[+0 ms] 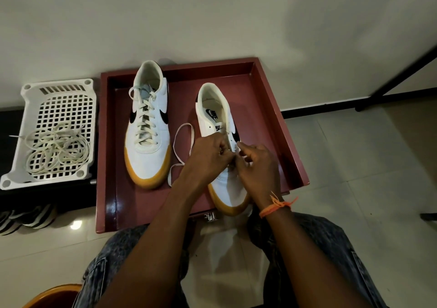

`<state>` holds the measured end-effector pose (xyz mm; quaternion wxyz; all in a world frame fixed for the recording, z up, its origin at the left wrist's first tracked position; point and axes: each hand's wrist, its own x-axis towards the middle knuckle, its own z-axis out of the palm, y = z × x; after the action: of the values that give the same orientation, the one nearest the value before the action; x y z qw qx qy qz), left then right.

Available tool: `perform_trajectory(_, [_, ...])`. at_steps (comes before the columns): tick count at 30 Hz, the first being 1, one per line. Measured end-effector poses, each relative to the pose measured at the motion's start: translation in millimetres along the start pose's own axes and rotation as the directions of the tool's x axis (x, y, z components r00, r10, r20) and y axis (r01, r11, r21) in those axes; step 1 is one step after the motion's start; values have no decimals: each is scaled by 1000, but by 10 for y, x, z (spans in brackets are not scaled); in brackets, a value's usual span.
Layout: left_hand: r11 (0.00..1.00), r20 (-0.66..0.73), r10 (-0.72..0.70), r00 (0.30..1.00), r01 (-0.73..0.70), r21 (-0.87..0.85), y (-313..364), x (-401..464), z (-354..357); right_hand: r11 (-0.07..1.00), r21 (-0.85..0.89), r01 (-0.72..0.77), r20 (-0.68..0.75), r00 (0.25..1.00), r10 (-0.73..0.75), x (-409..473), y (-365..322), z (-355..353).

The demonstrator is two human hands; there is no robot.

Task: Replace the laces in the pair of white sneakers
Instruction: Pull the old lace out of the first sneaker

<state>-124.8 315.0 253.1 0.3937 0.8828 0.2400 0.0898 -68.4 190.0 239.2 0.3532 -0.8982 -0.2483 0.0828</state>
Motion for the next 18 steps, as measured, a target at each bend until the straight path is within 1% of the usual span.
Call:
perform_trajectory(4, [1000, 25, -11, 1000, 12, -12, 16, -12, -72, 986, -122, 111, -34, 993, -116, 65, -1, 57])
perform_trajectory(7, [999, 62, -21, 998, 19, 32, 21, -23, -109, 982, -145, 124, -72, 988, -135, 29, -32, 76])
perform_trajectory(9, [997, 13, -55, 998, 54, 51, -10, -47, -198, 984, -138, 113, -98, 987, -127, 26, -49, 76])
perform_trajectory(11, [993, -140, -106, 984, 112, 33, -102, -77, -349, 986, -132, 105, -99, 988, -119, 25, -56, 60])
perform_trajectory(12, [987, -213, -153, 965, 160, 16, -172, -93, -429, 986, -129, 106, -93, 989, -118, 23, -58, 59])
perform_trajectory(13, [974, -253, -215, 943, 226, 17, -254, -107, -495, 986, -120, 112, -91, 988, -124, 25, -50, 64])
perform_trajectory(14, [952, -260, -282, 923, 304, 47, -352, -119, -546, 988, -96, 123, -93, 987, -132, 22, -60, 68])
perform_trajectory(16, [888, -213, -385, 898, 423, 180, -527, -140, -556, 986, -49, 162, -99, 981, -166, 17, -99, 77])
perform_trajectory(17, [866, -186, -411, 892, 446, 225, -584, -140, -526, 979, -51, 199, -87, 975, -202, 12, -115, 79])
perform_trajectory(18, [865, -182, -412, 893, 446, 229, -579, -128, -504, 968, -80, 239, -59, 968, -244, 3, -132, 71])
